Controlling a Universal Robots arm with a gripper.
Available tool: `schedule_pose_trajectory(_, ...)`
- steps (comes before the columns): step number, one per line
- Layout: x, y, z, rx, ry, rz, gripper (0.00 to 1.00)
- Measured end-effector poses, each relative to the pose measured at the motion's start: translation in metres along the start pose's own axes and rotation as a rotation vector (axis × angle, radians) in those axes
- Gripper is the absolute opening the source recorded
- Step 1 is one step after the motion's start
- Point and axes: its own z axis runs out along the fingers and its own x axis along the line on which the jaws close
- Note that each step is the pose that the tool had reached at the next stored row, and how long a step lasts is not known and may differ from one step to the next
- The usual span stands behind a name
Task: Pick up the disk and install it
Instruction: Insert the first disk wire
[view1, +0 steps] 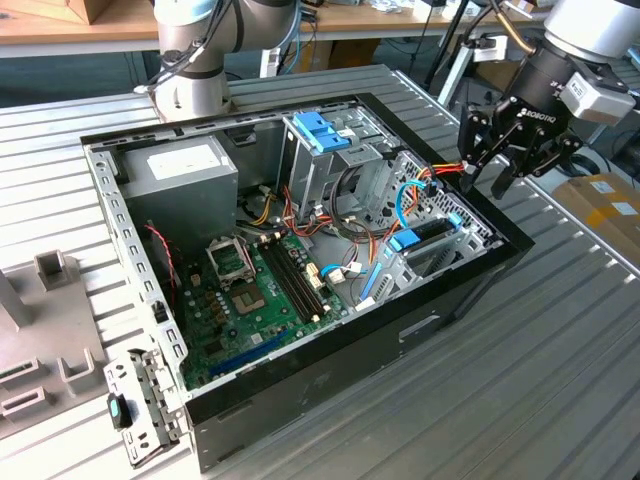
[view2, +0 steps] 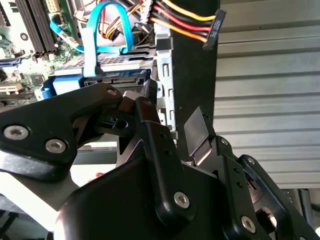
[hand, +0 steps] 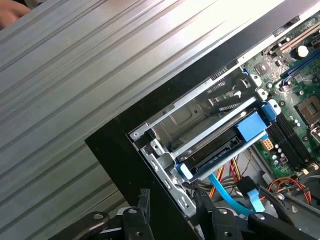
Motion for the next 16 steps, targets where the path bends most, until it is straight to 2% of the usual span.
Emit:
schedule_pose_trajectory(2, 0.0003, -0.0025, 0.0004, -0.0001, 0.0002, -0.006, 0.5)
schedule_pose_trajectory(10, -0.0054, -0.0167, 0.0027, -0.0006, 0.0016, -0.036, 0.5)
schedule_pose_trajectory(16, -0.0015, -0.0276, 0.0033, -0.0009, 0.0027, -0.062, 0.5)
